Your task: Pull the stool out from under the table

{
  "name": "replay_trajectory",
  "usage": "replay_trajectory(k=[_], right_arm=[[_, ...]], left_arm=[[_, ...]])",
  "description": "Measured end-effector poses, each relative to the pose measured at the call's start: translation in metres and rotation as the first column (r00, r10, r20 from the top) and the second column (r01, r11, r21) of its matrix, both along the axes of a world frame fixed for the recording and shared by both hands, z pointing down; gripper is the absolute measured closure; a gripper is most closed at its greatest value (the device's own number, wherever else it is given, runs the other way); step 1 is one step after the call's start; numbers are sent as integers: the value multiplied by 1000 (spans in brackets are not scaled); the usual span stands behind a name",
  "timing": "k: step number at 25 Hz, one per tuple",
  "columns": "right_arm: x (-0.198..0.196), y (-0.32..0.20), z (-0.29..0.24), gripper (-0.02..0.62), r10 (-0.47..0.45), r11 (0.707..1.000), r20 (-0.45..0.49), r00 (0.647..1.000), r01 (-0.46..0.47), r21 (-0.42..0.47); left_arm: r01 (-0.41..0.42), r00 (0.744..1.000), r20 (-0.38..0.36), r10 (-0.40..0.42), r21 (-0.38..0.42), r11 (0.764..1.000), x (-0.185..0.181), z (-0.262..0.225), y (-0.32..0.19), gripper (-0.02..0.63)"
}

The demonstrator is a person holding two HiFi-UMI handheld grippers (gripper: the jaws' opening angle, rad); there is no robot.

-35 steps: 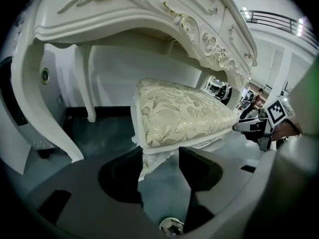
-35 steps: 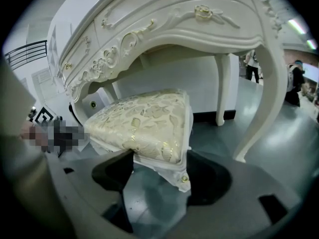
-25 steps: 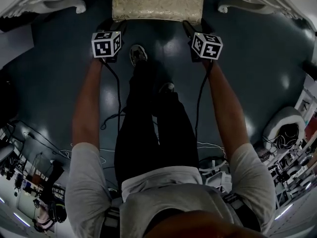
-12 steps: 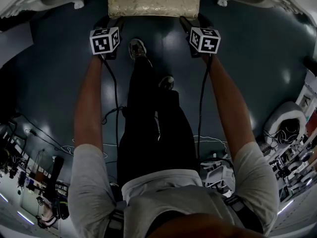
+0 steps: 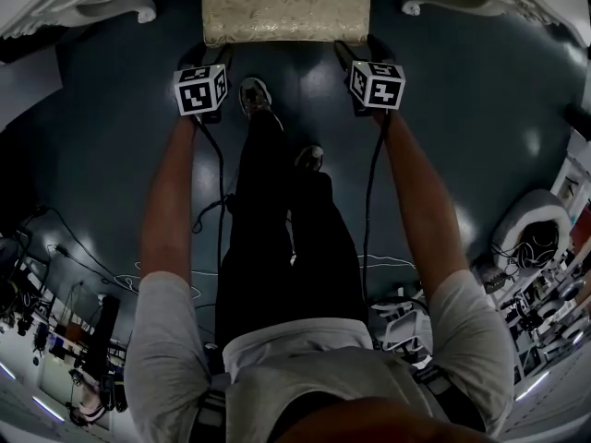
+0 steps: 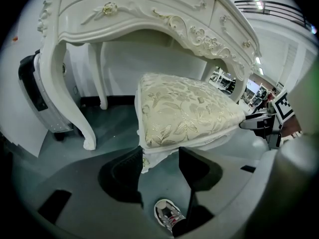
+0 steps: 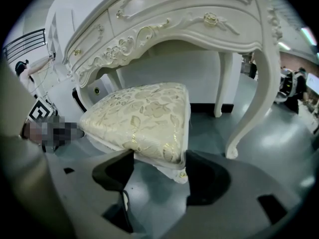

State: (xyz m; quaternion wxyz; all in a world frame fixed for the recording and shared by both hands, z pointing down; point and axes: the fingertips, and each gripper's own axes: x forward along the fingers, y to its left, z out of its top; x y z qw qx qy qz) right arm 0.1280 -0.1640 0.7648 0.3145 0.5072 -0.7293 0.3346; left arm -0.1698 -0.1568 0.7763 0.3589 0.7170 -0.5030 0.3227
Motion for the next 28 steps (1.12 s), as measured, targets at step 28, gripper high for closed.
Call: replay_trajectory(k=[28], right_arm=[[-7,50,-1,259,-31,999,18,999,32,-8]], left_arm=[[13,1000,17,-12,-39,999,-8,0,57,383]])
